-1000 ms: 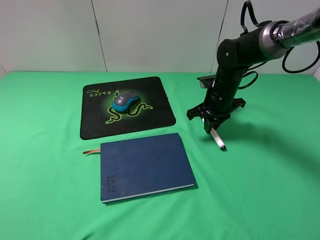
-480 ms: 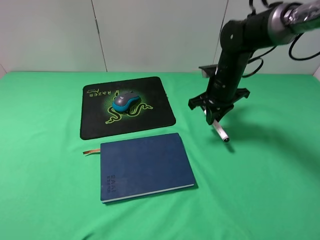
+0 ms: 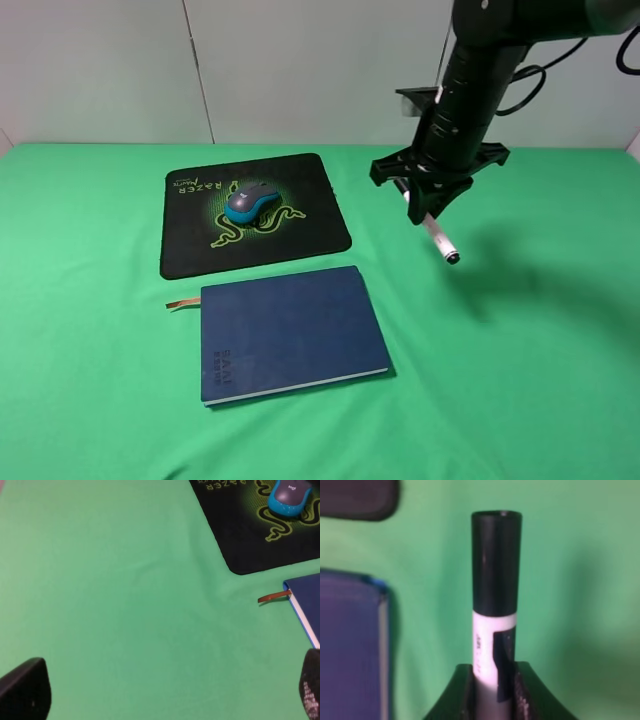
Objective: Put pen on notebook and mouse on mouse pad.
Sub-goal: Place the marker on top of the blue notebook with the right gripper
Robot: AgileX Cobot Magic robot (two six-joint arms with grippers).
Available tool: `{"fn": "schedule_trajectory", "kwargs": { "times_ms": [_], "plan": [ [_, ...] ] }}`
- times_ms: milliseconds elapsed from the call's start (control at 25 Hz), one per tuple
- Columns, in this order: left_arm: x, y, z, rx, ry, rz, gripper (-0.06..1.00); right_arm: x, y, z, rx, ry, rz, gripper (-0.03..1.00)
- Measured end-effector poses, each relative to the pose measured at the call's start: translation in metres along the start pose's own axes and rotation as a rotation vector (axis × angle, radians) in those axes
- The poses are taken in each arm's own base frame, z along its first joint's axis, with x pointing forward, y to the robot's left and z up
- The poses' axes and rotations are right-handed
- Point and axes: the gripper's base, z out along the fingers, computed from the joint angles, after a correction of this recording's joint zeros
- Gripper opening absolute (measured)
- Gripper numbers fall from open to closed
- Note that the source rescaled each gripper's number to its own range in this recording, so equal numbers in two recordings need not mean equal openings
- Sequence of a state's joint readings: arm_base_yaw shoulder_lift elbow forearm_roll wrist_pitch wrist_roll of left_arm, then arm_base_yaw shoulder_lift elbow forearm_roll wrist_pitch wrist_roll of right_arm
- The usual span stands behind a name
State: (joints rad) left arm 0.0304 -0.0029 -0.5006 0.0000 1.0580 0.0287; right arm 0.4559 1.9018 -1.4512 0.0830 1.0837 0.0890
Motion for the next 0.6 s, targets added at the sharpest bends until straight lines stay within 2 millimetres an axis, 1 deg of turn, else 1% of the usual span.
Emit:
{"fn": "schedule_trajectory", "kwargs": {
  "times_ms": [160,400,520,600],
  "plan": [
    [0.000,0.000,0.000,0.000,0.000,0.000,1.00,0.009,0.041,0.001,-0.011,0.006,-0.068,0.00],
    [0.000,0.000,0.000,0.000,0.000,0.000,1.00,0.028,0.101,0.004,-0.033,0.009,-0.137,0.00],
    [0.000,0.000,0.000,0.000,-0.001,0.000,1.00,0.038,0.125,0.005,-0.048,-0.003,-0.174,0.00],
    [0.000,0.000,0.000,0.000,-0.002,0.000,1.00,0.044,0.138,0.005,-0.058,-0.012,-0.194,0.00]
  ]
}}
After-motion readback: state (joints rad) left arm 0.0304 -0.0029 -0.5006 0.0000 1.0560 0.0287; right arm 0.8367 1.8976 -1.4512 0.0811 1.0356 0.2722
